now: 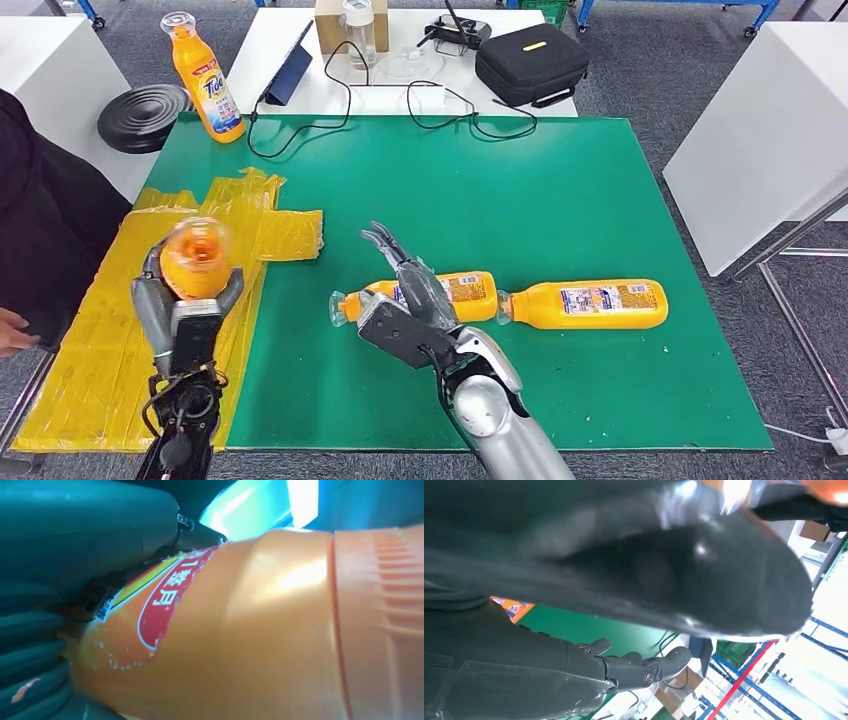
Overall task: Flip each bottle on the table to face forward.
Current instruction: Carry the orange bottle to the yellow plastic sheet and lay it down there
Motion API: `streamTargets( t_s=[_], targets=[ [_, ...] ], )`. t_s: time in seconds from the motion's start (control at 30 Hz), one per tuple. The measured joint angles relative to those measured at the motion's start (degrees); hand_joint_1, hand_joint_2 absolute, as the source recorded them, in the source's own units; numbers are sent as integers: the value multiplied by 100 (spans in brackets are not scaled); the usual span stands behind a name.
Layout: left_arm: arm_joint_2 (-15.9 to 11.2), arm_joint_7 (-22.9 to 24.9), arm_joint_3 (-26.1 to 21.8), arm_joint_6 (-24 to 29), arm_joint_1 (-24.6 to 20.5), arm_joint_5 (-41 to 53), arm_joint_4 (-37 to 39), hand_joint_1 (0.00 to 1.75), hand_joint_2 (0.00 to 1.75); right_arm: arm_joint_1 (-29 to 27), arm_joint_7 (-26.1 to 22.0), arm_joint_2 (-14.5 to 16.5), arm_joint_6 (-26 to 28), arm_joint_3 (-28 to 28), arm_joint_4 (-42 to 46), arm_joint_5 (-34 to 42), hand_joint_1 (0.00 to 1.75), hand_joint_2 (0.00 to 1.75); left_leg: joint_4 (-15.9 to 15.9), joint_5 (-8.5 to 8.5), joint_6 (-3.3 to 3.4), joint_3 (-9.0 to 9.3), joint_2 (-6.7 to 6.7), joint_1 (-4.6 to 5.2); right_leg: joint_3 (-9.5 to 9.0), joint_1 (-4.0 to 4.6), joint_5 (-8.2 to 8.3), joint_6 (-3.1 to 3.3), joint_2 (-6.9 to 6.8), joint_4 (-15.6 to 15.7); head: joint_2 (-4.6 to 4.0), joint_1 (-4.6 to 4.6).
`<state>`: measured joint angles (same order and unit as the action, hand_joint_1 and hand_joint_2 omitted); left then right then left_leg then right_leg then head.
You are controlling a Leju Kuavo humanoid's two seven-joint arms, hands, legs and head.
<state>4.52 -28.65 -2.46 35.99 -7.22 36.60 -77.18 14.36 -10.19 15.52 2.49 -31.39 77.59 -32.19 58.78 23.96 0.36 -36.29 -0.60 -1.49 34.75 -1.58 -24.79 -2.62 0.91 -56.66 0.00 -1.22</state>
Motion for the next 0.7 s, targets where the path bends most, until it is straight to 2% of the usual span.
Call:
streamTargets(
  t_s=[0.1, 0.27, 0.4, 0.53, 0.7],
  targets=[
    [-14, -34, -200, 203, -196, 1747, 296, 175, 175, 3, -4, 0, -50, 1, -2, 27, 0, 0, 0, -3, -3, 1, 0, 0, -3, 0, 2, 1, -1, -1, 0, -1],
    [-8, -89, -482, 211, -333, 1883, 596, 175, 175, 3, -10, 0, -64, 7, -2, 48, 0, 0, 0, -5, -6, -1, 8, -2, 9, 4, 12, 16, 5, -1, 0, -1],
    [16, 12, -795, 211, -468, 2951, 899, 175, 175, 35, -20, 0, -94, -1, -24, 90, 0, 0, 0, -6, -7, -4, 4, -8, 7, 8, 11, 16, 3, -2, 0, 0],
    [22, 262, -1121, 213, -582, 3816, 1404, 175, 175, 139, -18, -9, -127, -21, -103, 98, 0, 0, 0, -6, -8, -4, 8, -7, 10, 7, 11, 17, 6, -2, 0, 0],
    [16, 586, -1253, 219, -675, 3988, 2092, 175, 175, 289, -14, -25, -184, -46, -244, 98, 0, 0, 0, -10, -13, -5, 5, -8, 9, 8, 11, 17, 4, -2, 0, 0]
  ],
)
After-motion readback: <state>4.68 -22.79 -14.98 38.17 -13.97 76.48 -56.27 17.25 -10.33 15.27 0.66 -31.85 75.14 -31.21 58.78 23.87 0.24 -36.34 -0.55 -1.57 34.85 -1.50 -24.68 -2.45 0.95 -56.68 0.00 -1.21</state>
